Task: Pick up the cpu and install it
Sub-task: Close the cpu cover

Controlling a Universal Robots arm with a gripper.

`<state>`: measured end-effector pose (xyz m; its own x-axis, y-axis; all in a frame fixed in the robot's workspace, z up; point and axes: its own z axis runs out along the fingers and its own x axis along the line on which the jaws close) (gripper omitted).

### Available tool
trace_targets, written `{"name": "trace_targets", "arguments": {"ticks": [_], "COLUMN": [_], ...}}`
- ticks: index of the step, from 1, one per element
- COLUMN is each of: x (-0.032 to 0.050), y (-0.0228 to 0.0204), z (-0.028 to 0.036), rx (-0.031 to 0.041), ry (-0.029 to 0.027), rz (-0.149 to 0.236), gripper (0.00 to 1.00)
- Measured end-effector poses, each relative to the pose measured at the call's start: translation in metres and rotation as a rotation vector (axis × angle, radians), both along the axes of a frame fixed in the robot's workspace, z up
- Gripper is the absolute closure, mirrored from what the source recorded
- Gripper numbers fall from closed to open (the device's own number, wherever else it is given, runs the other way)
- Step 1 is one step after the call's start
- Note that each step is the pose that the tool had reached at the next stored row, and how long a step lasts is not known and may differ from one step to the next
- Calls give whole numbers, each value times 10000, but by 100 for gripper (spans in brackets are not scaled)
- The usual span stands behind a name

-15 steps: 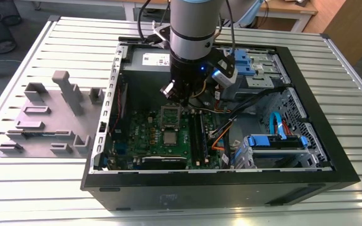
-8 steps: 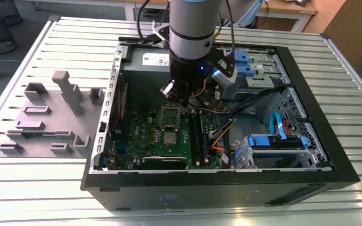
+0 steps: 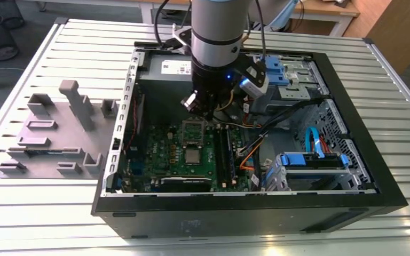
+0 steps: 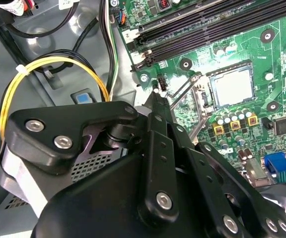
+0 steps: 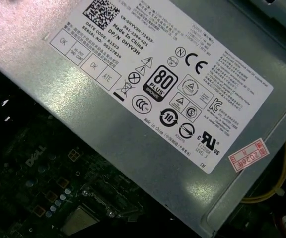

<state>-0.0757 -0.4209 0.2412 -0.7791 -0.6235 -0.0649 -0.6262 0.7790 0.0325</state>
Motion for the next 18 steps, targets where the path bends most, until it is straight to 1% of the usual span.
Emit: {"name": "trace_targets", "arguments": {"ticks": [7,12,18], "x": [-10,-10,-10], "y": [-23,-43,-45], "z": [9,17,20], "rx": [1,0,3], "ry": [-36,-43,-44], "rz": [41,58,60], "gripper": [89,89,89]}}
